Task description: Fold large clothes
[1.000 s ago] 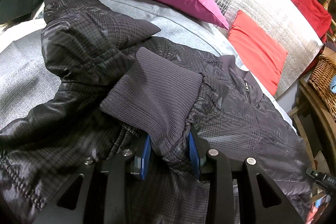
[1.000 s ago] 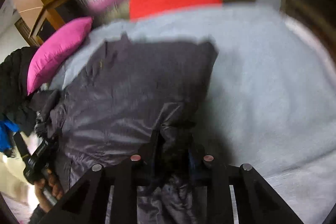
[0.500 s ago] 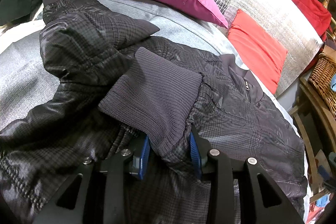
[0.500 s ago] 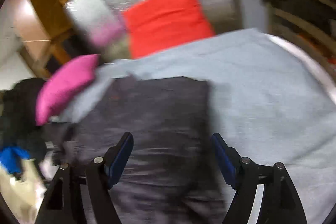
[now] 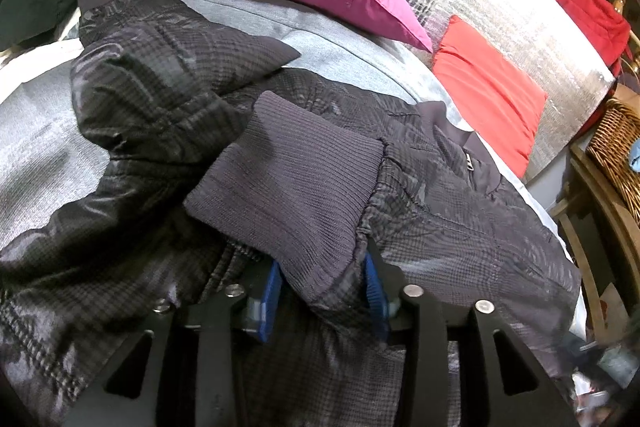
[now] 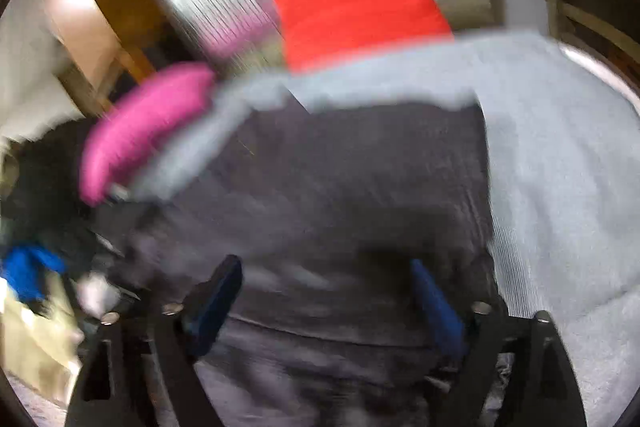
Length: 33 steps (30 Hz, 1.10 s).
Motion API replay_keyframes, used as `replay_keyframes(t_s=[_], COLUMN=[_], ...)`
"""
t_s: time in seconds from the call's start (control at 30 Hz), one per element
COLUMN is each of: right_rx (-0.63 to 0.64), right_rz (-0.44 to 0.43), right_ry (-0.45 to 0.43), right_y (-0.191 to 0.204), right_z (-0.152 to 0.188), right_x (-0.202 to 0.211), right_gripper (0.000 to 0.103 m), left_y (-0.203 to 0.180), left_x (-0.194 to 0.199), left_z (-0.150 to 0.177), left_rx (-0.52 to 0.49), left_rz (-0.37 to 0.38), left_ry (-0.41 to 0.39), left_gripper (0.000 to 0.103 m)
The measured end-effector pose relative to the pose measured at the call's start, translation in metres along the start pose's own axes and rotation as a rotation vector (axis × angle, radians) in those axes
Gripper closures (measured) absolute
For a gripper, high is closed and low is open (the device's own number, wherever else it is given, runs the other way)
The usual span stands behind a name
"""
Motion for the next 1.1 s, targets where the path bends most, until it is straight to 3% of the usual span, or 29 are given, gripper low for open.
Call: replay_keyframes(t_s=[0.07,0.13,0.2,0.3,0.33,0.37,0.4,0.47,0.57,0.67,0.77,0.83,0.9,0.97,1.1], right_rx=[0.036,0.051,0.095,0.111,0.109,0.104,0.096,0.075,0.070,0.090,0.136,0.177,0.217,0.272,0.405], right_rz=[0.031,-0.056,-0.045,-0.047,-0.049,-0.044,-0.039,-0.049,-0.051,-0.059,-0.052,-0.039,-0.029,-0.011,0.026], right_ry=[-0.053,-0.089,-0.127,-0.120,-0.111,-0.099,-0.092,-0.077,-0.050,-0.035,-0.018,0.002,0.017,0.035,0.061], right_y=[0.015,0.036,0.057,0.069,0.070,0.070,0.067,0.068,0.074,0.090,0.109,0.122,0.137,0.159,0.207], right_z=[-0.003,-0.004,0.001,0.027,0.038,0.049,0.057,0.081,0.105,0.126,0.141,0.148,0.150,0.148,0.134], right_x=[0.016,0.037,0.055,0.072,0.074,0.076,0.084,0.090,0.088,0.094,0.098,0.099,0.099,0.098,0.087], right_gripper=[0.013,0.013,0.014,0.014,0.014,0.014,0.014,0.014,0.014,0.014,0.014,0.014,0.014,0.014,0.014], left_y=[-0.001,-0.006,-0.012,-0.014,-0.011,-0.007,-0.001,0.026,0.078,0.147,0.230,0.283,0.318,0.346,0.365], left_x=[-0.001,0.000,0.004,0.032,0.054,0.068,0.086,0.123,0.143,0.144,0.134,0.122,0.114,0.107,0.096], left_z=[-0.001,-0.002,-0.004,-0.010,-0.015,-0.018,-0.022,-0.031,-0.042,-0.052,-0.059,-0.063,-0.066,-0.069,-0.081], left_rx=[-0.007,-0.033,-0.077,-0.100,-0.101,-0.115,-0.138,-0.174,-0.213,-0.163,-0.086,-0.076,-0.062,-0.011,0.075], left_rz=[-0.004,-0.019,-0.045,-0.036,0.010,0.025,0.028,-0.011,-0.130,-0.288,-0.536,-0.744,-0.821,-0.790,-0.618], left_ry=[0.007,0.012,0.043,0.088,0.064,0.039,0.004,-0.096,-0.137,-0.123,-0.084,-0.042,-0.041,-0.059,-0.096], left_gripper=[0.059,0.056,0.048,0.047,0.044,0.033,0.021,0.014,0.014,0.014,0.014,0.014,0.014,0.014,0.014])
Point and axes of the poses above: each gripper's, at about its wrist camera, not at the fingertips, and x roughly against the way its jaws point, y to its left, z to its underside, the point moved 4 cm from there along -x, roughly the way its jaws point, and after that the axes turned 12 degrees about -z, right-handed, at the moved point
